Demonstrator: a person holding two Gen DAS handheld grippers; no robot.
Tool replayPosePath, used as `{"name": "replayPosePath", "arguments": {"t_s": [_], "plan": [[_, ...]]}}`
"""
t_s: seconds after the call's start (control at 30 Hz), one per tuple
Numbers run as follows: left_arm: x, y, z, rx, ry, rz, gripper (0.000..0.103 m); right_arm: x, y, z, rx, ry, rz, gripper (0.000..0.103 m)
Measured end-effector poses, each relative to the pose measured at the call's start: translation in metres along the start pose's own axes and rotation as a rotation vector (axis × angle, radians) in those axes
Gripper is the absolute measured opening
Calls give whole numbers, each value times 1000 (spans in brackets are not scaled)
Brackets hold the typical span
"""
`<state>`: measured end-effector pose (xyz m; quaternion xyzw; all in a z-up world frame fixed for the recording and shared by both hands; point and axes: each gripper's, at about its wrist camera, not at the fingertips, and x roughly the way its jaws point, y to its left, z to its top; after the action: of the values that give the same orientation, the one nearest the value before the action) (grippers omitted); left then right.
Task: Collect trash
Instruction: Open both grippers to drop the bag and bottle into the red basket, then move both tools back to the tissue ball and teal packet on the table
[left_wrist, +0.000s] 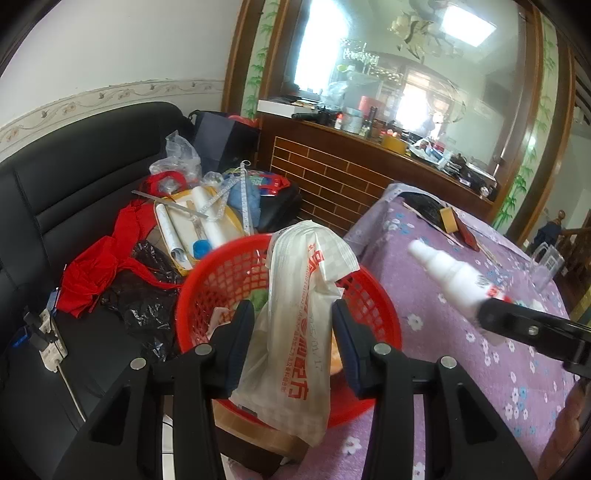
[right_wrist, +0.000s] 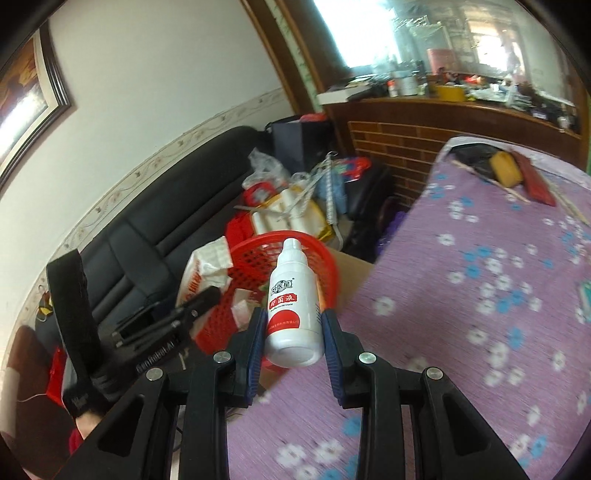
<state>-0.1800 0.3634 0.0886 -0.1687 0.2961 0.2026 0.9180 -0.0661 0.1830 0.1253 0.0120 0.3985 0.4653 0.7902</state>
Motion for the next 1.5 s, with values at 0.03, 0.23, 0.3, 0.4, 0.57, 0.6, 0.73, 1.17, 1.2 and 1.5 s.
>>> {"name": "replayPosePath", "arguments": {"t_s": [0.03, 0.23, 0.3, 0.4, 0.57, 0.6, 0.73, 1.17, 1.2, 1.5], "plan": [[1, 2, 2, -2, -2, 6, 42, 7, 3, 4, -1, 6, 6, 33], [11, 12, 9, -40, 12, 21, 63, 44, 10, 23, 10, 30, 26, 34], [11, 12, 9, -48, 8, 14, 64, 48, 1, 25, 42, 35, 39, 39], [12, 8, 7, -39, 11, 12, 66, 35, -15, 23, 64, 15, 34, 40], [8, -19, 4, 5, 14, -25, 69, 3, -50, 9, 86, -17, -19, 48], [6, -31, 3, 25, 14, -36, 73, -5, -58, 5, 93, -25, -38, 49], [5, -70, -4, 99, 26, -74, 76, -35, -90, -9, 138, -46, -94, 49], [12, -223, -35, 358, 138, -247, 77, -168, -272, -44, 431, -151, -501, 64], [11, -237, -37, 384, 149, -269, 77, -174, -288, -45, 461, -158, -530, 64], [11, -322, -49, 559, 192, -349, 78, -152, -387, -46, 556, -106, -601, 65]]}}
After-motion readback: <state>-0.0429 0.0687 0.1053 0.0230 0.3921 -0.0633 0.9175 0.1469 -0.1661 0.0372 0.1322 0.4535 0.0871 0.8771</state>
